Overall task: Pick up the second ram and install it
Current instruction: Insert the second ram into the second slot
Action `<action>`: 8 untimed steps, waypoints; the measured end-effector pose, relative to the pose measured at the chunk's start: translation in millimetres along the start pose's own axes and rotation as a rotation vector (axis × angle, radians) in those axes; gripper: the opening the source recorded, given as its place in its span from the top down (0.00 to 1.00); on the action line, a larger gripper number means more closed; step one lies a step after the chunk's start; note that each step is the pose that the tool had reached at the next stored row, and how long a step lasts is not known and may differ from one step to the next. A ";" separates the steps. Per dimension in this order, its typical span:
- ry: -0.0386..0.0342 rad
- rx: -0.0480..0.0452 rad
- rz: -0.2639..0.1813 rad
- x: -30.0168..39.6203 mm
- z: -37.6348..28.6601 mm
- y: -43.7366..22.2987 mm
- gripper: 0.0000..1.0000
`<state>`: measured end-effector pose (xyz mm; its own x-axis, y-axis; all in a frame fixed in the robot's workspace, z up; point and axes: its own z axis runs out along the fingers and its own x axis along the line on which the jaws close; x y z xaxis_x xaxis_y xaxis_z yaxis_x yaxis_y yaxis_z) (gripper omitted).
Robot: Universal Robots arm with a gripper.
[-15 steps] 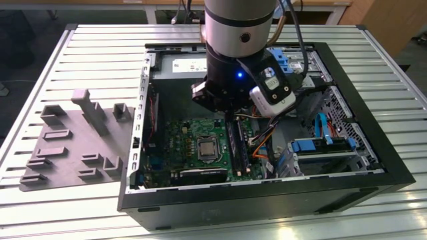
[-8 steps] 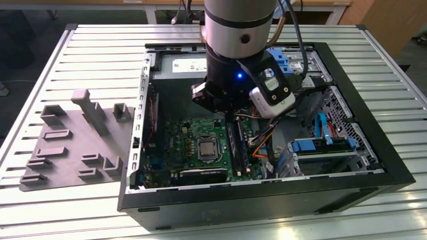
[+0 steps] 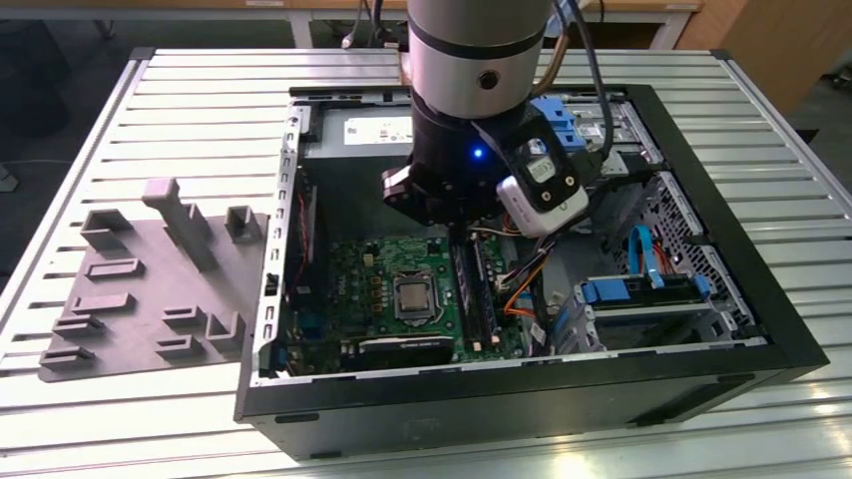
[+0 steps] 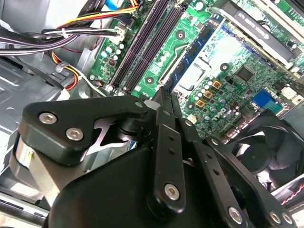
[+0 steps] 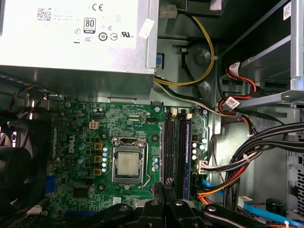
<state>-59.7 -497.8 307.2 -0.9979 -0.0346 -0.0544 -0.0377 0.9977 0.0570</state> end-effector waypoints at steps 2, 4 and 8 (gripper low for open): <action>-0.0001 0.0001 0.002 0.1 1.4 -0.1 0.88; -0.0001 0.0001 0.002 0.1 1.7 -0.1 0.88; -0.0002 0.0002 0.003 0.1 2.7 -0.2 0.88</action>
<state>-59.7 -497.8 304.4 -0.9980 -0.0313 -0.0544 -0.0344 0.9978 0.0570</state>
